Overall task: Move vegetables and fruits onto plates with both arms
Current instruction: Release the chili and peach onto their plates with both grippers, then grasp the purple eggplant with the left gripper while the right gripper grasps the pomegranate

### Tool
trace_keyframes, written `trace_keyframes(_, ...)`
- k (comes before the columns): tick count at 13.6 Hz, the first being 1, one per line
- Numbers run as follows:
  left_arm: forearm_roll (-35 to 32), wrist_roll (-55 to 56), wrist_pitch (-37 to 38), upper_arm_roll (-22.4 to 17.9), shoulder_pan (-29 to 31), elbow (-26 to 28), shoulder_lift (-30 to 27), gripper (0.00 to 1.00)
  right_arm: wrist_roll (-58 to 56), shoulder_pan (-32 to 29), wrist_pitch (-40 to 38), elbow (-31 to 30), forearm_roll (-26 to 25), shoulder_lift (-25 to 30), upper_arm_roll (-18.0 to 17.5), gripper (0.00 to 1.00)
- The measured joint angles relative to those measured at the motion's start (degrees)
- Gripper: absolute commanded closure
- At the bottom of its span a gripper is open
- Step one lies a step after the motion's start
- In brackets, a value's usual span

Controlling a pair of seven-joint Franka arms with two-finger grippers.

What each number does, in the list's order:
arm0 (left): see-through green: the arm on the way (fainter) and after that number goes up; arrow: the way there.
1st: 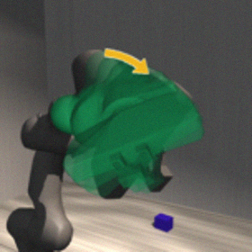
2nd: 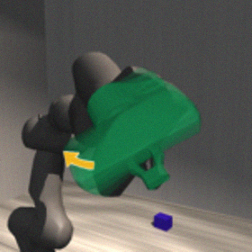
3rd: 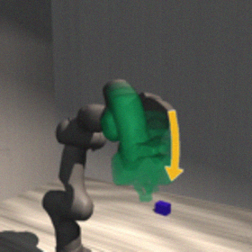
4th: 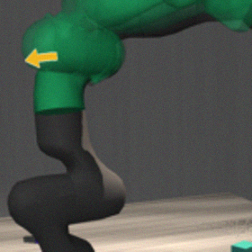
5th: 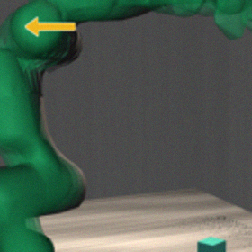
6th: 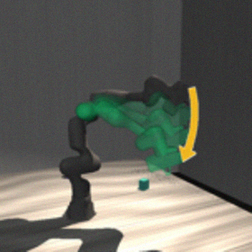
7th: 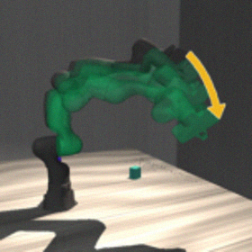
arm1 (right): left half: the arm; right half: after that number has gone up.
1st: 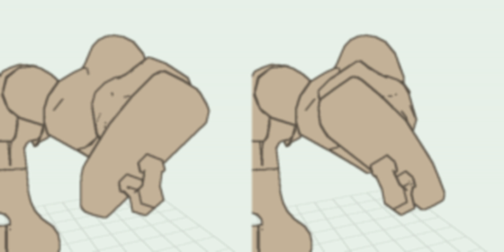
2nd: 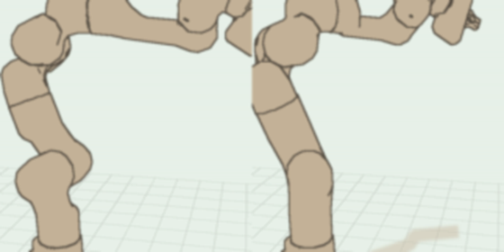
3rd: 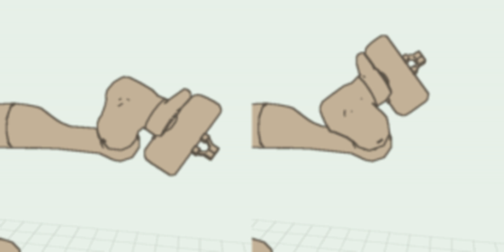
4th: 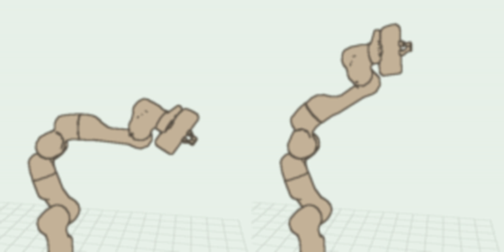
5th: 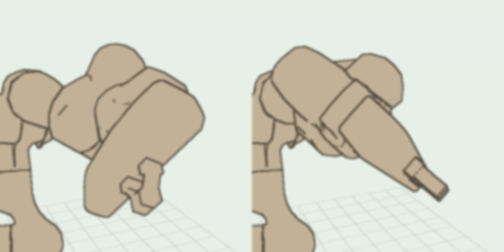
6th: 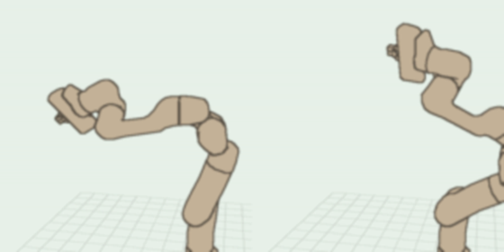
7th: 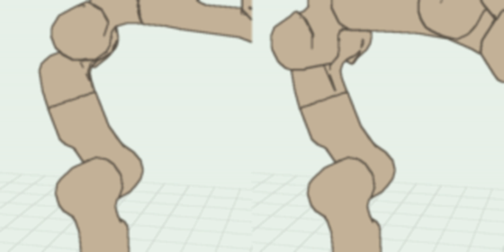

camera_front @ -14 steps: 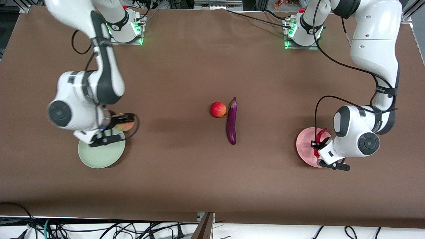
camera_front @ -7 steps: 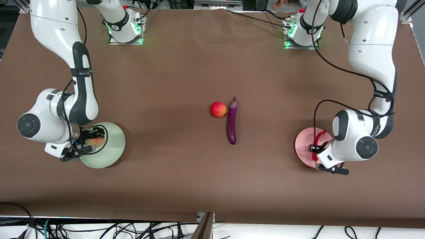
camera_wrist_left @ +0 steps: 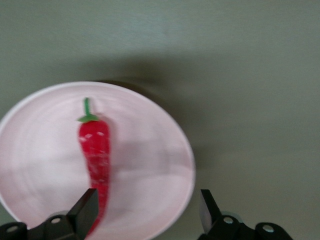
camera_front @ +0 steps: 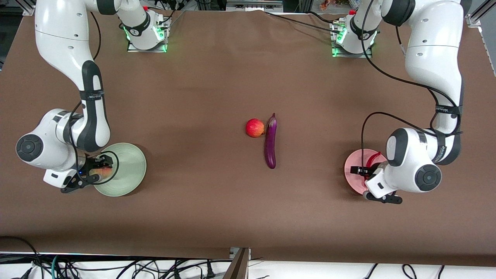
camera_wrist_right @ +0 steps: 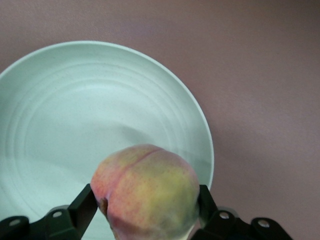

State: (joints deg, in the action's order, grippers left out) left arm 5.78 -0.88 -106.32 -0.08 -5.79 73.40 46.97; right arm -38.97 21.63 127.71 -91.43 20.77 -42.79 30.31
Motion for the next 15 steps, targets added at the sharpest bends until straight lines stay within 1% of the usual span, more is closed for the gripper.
trace_keyframes(2, 3.71, 6.01, 1.63, 1.63, -1.72, -0.31, -0.02, 0.00, 0.00, 0.01, 0.33, 0.04, 1.07, -0.46, -0.35, 0.77)
trace_keyframes(4, 9.05, 12.30, 3.26, 3.78, -2.69, 0.10, 0.00, 0.00, 0.00, 0.01, 1.43, 0.06, 1.29, -1.11, -0.44, 0.59)
trace_keyframes(5, 10.33, 16.40, 3.36, 4.93, -3.35, 0.27, 0.03, 0.00, 0.00, 0.01, 1.95, 0.06, 1.31, -1.51, -0.46, 0.40)
trace_keyframes(6, 10.66, 20.67, 3.20, 5.64, -4.75, 0.32, 0.06, 0.00, 0.00, 0.01, 2.45, 0.06, 1.33, -1.87, -0.48, 0.35)
trace_keyframes(7, 10.74, 25.23, 2.41, 5.86, -7.08, 0.40, 0.09, 0.00, 0.00, 0.01, 2.90, 0.07, 1.36, -2.14, -0.49, 0.15)
trace_keyframes(8, 10.74, 29.24, 0.60, 5.90, -9.60, 0.71, 0.16, 0.00, 0.00, 0.01, 3.15, 0.15, 1.56, -2.18, -0.48, 0.01)
trace_keyframes(10, 10.82, 35.03, -5.14, 5.99, -14.01, 2.48, 0.32, 0.01, 0.00, 0.00, 3.51, 1.14, 3.12, -2.21, -0.48, 0.01)
trace_keyframes(12, 10.82, 40.06, -9.73, 5.99, -17.44, 3.69, 0.77, 0.06, 0.00, 0.01, 2.38, 3.71, 3.87, -2.17, -0.46, 0.01)
trace_keyframes(13, 10.82, 41.51, -11.31, 5.96, -18.54, 3.89, 1.02, 0.07, 0.00, 0.01, 0.72, 5.15, 3.93, -2.05, -0.42, 0.01)
trace_keyframes(15, 10.70, 42.28, -13.41, 5.85, -19.51, 4.39, 1.48, 0.08, 0.02, 0.01, -4.31, 8.60, 4.01, -1.68, -0.38, 0.01)
